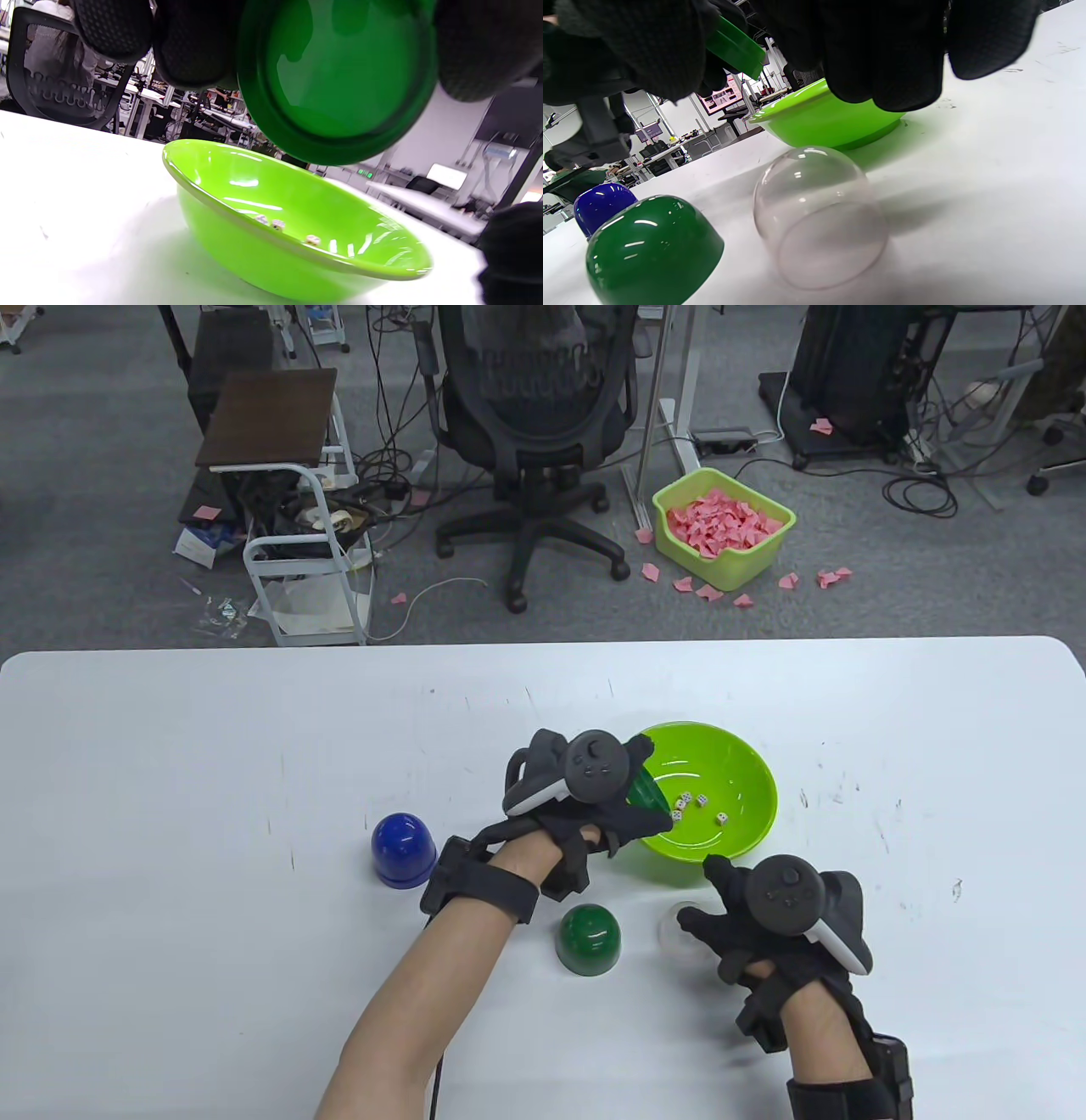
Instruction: Pour dice into bowl
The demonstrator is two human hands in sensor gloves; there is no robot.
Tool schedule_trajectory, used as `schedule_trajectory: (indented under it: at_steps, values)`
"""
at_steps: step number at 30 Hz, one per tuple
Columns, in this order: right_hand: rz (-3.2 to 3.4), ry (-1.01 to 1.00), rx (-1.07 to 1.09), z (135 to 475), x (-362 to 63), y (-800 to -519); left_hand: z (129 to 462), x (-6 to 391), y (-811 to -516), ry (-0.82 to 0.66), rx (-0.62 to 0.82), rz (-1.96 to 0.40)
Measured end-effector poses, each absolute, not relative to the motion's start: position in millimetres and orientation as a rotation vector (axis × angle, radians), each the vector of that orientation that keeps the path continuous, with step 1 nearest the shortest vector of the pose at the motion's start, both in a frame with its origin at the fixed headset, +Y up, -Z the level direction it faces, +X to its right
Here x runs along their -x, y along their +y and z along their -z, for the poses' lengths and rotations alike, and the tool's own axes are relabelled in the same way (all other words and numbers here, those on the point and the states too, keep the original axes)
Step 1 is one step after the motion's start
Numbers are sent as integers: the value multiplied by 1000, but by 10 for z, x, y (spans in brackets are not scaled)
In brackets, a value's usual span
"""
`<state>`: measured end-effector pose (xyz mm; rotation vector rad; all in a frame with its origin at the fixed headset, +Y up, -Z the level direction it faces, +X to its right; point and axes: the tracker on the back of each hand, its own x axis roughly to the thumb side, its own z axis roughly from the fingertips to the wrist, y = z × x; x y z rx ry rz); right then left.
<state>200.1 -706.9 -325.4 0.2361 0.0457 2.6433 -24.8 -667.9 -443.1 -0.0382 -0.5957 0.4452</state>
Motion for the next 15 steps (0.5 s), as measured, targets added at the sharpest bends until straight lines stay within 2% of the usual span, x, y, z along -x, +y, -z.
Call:
schedule_trajectory:
  at_steps: [7,15]
  values:
    - [-2655,62,-240,3246,-1977,-7087,4059,778,-6702,-603,-24,-567]
    - [-2663,101,-264,3233,-1914,-7127,3650,1413,-6863,-549,-33,-646]
